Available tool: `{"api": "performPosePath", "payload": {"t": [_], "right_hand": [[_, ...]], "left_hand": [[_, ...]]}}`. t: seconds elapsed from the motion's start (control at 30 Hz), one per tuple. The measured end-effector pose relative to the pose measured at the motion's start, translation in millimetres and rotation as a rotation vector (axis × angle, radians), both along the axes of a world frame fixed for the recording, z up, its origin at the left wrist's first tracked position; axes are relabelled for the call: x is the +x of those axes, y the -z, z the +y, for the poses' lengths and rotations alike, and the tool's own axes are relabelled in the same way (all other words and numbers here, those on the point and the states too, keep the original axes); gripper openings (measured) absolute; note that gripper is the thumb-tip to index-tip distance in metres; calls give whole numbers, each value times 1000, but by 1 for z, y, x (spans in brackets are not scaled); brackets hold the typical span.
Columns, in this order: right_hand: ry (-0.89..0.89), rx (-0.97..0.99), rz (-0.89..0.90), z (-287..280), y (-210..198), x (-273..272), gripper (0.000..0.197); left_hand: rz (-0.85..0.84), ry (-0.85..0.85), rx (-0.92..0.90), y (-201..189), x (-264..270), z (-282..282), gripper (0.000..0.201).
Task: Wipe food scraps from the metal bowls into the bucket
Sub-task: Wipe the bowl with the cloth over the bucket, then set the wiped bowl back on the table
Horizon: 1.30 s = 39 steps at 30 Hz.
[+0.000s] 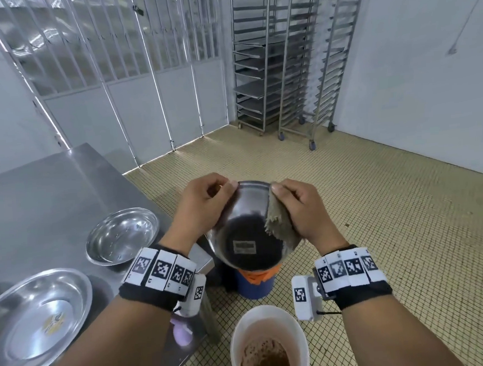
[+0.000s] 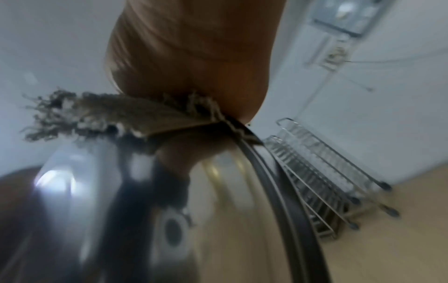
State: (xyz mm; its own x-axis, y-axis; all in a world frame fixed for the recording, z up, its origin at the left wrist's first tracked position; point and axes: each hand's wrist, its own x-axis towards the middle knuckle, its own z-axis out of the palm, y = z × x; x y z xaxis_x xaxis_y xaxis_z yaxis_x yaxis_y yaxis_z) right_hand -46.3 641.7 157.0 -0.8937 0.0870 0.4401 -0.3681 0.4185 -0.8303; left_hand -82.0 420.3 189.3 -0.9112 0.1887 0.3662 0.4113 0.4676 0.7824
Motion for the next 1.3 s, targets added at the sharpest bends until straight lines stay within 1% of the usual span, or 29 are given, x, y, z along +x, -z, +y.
{"api": "performPosePath", "payload": {"t": [0.03,0.07,0.13,0.17,0.2,0.27,0.3,0.33,0.37,0.4,0.47,0.5,0.53,0.57,0.6,0.67,0.7,0.73,0.8,0.87,0.9,0.93,1.0,1.07,1.13,1.17,1.2,1.27,1.3], "right_hand": [[-27,61,-8,-5,-1,0,37],[-43,84,-8,-9,-2,0,34],[-44,47,2,-11,-1,0,34],[-34,-3,14,-8,1,0,36],[-26,-72,27,-5,4,1,40],[-35,-235,29,1,8,1,48],[-41,-283,24,2,8,1,47],[-38,-292,21,3,7,2,43],[-24,-270,24,4,6,1,41],[-2,-229,35,5,4,-1,40],[45,-100,57,6,0,-5,37],[60,-26,64,5,-3,-7,34],[63,48,75,3,-5,-8,33],[52,122,91,-2,-7,-8,34],[28,191,110,-8,-9,-8,34],[-31,329,159,-25,-10,-8,31],[-63,385,188,-33,-9,-8,30],[-102,419,212,-41,-7,-8,30],[-197,423,237,-54,-1,-8,32],[-312,377,233,-67,6,-6,34],[-368,330,220,-73,10,-6,33],[-403,269,196,-80,12,-5,33],[-408,149,115,-93,15,-6,34],[-344,99,63,-105,16,-11,37],[-230,101,50,-120,17,-20,41],[-170,105,29,-129,19,-27,40],[-118,107,-3,-140,20,-33,35],[-73,112,-86,-165,24,-47,19],[-86,121,-130,-179,26,-54,26]], "left_hand": [[9,39,-79,-2,1,2,24],[16,64,-109,-4,2,4,28],[13,46,-65,-5,3,5,35],[-18,6,9,-4,2,4,37],[-63,-46,133,0,-1,1,38],[-165,-121,459,8,-6,-3,42],[-198,-133,554,12,-8,-4,45],[-196,-140,557,18,-10,-4,48],[-160,-153,483,22,-11,-5,48],[-90,-176,353,27,-11,-5,42],[92,-251,121,29,-11,-7,21],[144,-284,74,27,-9,-9,20],[147,-311,61,24,-7,-10,24],[100,-325,69,19,-4,-9,30],[5,-323,97,14,-1,-8,37],[-249,-294,237,10,0,-7,50],[-367,-289,313,10,-1,-9,50],[-456,-293,375,13,-1,-14,46],[-575,-310,445,20,-1,-29,31],[-629,-328,461,24,5,-48,12],[-629,-348,468,25,10,-57,14],[-617,-374,481,26,14,-66,21],[-556,-461,518,31,24,-87,30],[-458,-551,559,37,37,-109,32],[-360,-608,613,41,52,-130,35],[-317,-626,654,43,58,-141,39],[-285,-634,702,44,64,-153,42],[-244,-652,729,44,71,-178,44],[-227,-659,701,45,72,-193,47]]}}
